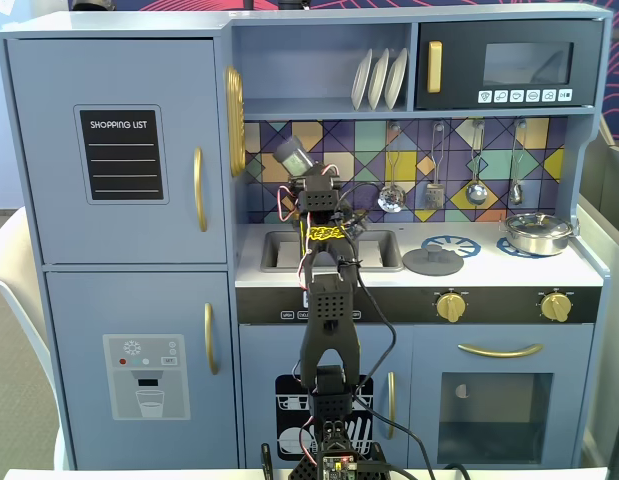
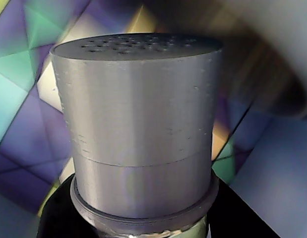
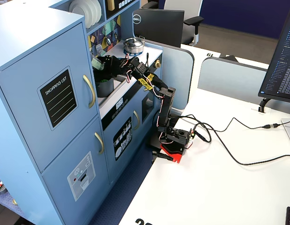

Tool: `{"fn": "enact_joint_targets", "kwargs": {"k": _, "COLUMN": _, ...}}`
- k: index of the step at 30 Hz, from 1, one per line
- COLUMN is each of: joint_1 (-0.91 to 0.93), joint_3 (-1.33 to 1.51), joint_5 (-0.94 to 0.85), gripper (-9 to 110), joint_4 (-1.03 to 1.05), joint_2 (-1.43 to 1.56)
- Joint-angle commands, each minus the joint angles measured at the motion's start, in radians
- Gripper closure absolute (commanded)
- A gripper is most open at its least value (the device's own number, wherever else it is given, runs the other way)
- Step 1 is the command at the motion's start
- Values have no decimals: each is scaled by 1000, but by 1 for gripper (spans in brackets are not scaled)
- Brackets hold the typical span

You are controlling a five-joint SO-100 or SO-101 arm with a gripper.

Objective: Put salt in the gray recipient

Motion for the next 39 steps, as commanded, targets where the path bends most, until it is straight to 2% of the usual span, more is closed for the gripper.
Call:
{"fn": "enact_joint_targets", "kwargs": {"k": 1, "joint_1": -37, "joint_3": 21, "joint_5": -167, "gripper": 101, "joint_4": -285, "joint_2": 61}}
{"fn": "enact_joint_targets", "kwargs": {"k": 3, "joint_1": -44, "joint_3": 15, "joint_5": -347, "gripper": 101, "joint_4": -396, "joint_2": 58}}
{"fn": "enact_joint_targets", "kwargs": {"k": 7, "joint_1": 51, "joint_3": -12, "joint_5": -865, "gripper": 101, "joint_4": -351, "joint_2": 57}}
{"fn": "enact_joint_targets", "kwargs": {"k": 9, "joint_1": 143, "joint_3": -8, "joint_5": -1155, "gripper": 101, "joint_4": -313, "joint_2": 69}}
{"fn": "enact_joint_targets", "kwargs": {"k": 12, "joint_1": 310, "joint_3": 17, "joint_5": -1618, "gripper": 101, "joint_4": -360, "joint_2": 91}}
{"fn": "enact_joint_targets", "kwargs": {"k": 17, "joint_1": 615, "joint_3": 25, "joint_5": -2232, "gripper": 101, "joint_4": -638, "joint_2": 57}}
{"fn": "enact_joint_targets", "kwargs": {"k": 19, "joint_1": 719, "joint_3": -11, "joint_5": -2387, "gripper": 101, "joint_4": -652, "joint_2": 23}}
{"fn": "enact_joint_targets", "kwargs": {"k": 22, "joint_1": 831, "joint_3": -5, "joint_5": -2516, "gripper": 101, "joint_4": -566, "joint_2": 11}}
{"fn": "enact_joint_targets", "kwargs": {"k": 26, "joint_1": 902, "joint_3": 186, "joint_5": -2603, "gripper": 101, "joint_4": -572, "joint_2": 72}}
{"fn": "enact_joint_targets", "kwargs": {"k": 33, "joint_1": 914, "joint_3": 469, "joint_5": -2580, "gripper": 101, "joint_4": -795, "joint_2": 87}}
{"fn": "enact_joint_targets", "kwargs": {"k": 39, "joint_1": 913, "joint_3": 548, "joint_5": -2553, "gripper": 101, "joint_4": -931, "joint_2": 52}}
